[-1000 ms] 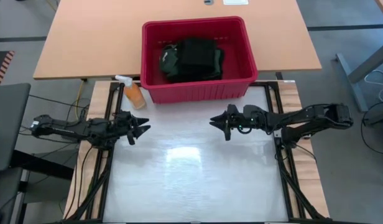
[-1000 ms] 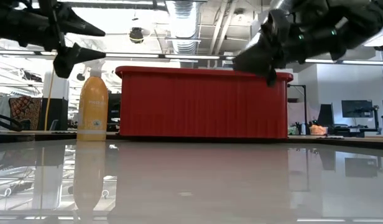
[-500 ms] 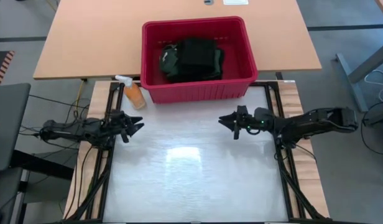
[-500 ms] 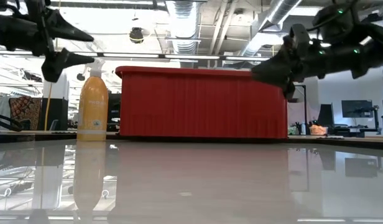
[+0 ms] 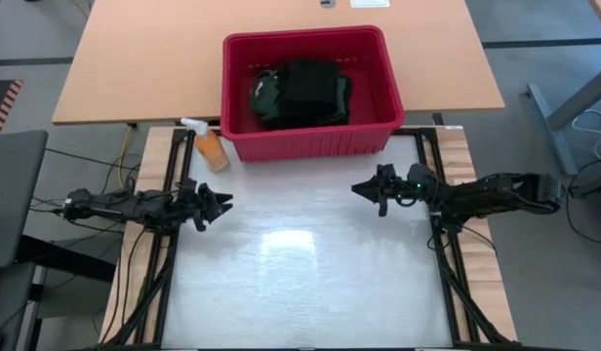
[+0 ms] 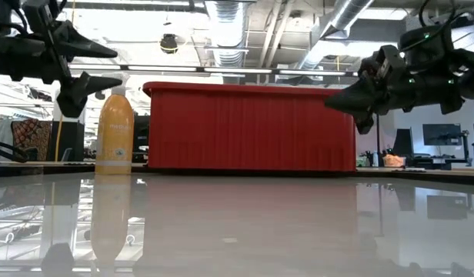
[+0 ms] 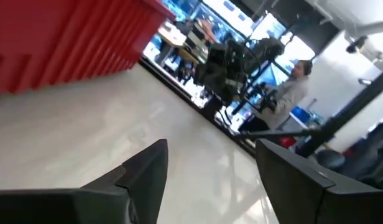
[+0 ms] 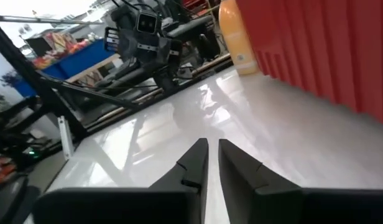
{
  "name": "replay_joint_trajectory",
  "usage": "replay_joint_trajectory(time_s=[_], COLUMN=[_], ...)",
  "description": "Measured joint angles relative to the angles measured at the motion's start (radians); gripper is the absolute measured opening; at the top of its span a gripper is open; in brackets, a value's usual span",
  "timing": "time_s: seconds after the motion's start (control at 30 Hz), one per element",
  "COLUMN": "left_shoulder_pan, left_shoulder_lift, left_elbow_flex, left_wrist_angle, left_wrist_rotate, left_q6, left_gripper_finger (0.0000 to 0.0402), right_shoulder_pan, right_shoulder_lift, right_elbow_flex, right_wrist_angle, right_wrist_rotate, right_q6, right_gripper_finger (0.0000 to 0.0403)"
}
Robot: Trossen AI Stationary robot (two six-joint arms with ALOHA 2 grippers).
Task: Fold laundry
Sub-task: Return to Home Position
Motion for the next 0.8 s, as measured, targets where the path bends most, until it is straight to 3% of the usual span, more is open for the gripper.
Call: replay_joint_trajectory(time_s=[0.17, 0.37, 0.5, 0.67, 0.8], left_shoulder_pan=[0.0, 0.0, 0.0, 0.001, 0.0], left_shoulder_lift=[-0.001, -0.001, -0.001, 0.024, 0.034], left_elbow_flex=[0.0, -0.001, -0.001, -0.002, -0.002], left_wrist_angle=[-0.01, -0.03, -0.045, -0.043, -0.042], left_wrist_rotate=[-0.042, 0.138, 0.23, 0.209, 0.214], left_q6=[0.017, 0.092, 0.185, 0.354, 0.405], left_gripper_finger=[0.0189, 0.0122, 0.008, 0.0037, 0.0021], right_shoulder_pan=[-0.11, -0.188, -0.226, -0.227, -0.223], right_shoulder_lift=[-0.005, -0.021, -0.041, -0.03, -0.031], right_elbow_flex=[-0.004, -0.004, -0.004, -0.004, -0.004], right_wrist_angle=[0.0, -0.049, -0.146, -0.266, -0.322], right_wrist_rotate=[-0.146, -0.228, -0.17, -0.014, -0.002], right_q6=[0.033, 0.049, 0.028, 0.042, 0.042], right_gripper_finger=[0.0047, 0.0018, 0.002, 0.0052, 0.0062])
